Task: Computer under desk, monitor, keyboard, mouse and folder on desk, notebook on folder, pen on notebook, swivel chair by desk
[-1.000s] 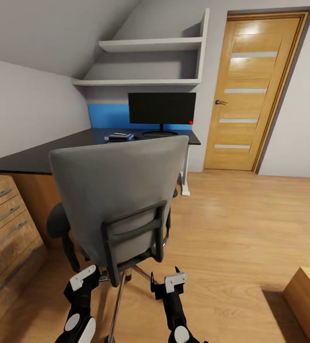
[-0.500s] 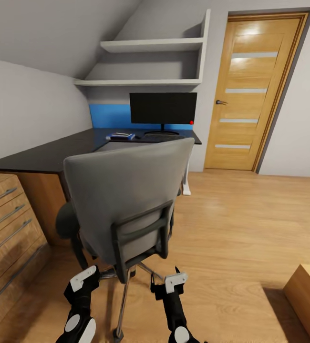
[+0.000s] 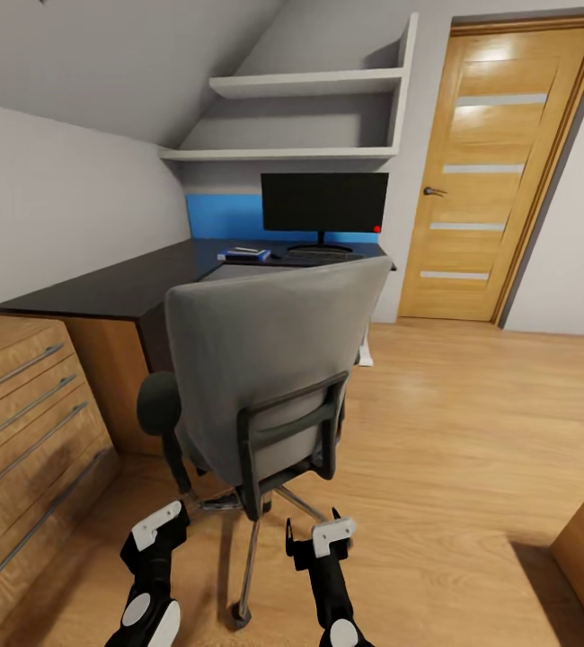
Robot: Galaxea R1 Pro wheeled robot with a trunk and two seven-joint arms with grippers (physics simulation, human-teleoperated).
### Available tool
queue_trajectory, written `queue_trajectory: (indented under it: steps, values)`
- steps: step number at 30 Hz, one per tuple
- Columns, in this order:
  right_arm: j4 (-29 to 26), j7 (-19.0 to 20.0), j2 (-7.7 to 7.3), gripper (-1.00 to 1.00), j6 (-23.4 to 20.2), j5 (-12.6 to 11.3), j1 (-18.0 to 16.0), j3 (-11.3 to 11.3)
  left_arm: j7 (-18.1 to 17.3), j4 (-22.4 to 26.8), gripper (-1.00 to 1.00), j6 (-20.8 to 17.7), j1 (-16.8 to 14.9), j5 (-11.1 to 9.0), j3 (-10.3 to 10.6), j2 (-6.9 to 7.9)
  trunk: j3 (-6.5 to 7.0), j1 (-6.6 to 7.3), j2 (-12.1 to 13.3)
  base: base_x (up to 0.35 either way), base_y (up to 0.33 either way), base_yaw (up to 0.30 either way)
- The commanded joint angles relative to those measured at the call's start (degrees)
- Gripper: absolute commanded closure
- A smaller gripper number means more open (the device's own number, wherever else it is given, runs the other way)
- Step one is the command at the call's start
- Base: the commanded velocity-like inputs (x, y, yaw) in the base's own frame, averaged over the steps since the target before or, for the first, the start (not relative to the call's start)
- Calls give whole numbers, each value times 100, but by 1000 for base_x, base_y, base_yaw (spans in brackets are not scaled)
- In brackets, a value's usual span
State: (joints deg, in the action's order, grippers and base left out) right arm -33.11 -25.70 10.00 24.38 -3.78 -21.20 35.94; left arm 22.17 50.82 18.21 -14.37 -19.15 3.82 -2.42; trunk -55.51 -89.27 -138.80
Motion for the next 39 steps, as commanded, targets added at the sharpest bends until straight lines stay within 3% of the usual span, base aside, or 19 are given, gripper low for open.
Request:
queue_trajectory:
  steps: [1, 11, 24, 32, 39]
  values:
    - [10, -31, 0, -100, 32, -40, -7, 28, 24, -2, -100, 34, -4, -53, 23, 4, -11, 1, -2, -7, 7, 189]
    - [26, -32, 0, -100, 222, -37, -7, 20, 24, -8, -100, 34, -4, -54, 23, 9, -55, 1, -2, 17, 2, 153]
    - [138, -54, 0, -100, 590, -34, -8, -7, 24, -26, -100, 31, -4, -54, 23, 13, -62, 1, -2, 181, 0, 18]
    - [129, -541, 0, -100, 590, -50, -14, -44, 24, -76, -100, 33, -4, -47, 23, 13, -63, 1, -2, 15, 0, 1]
    - [124, -702, 0, -100, 611, -56, -13, -43, 24, -80, -100, 34, -4, -46, 23, 13, -63, 1, -2, 2, 0, 0]
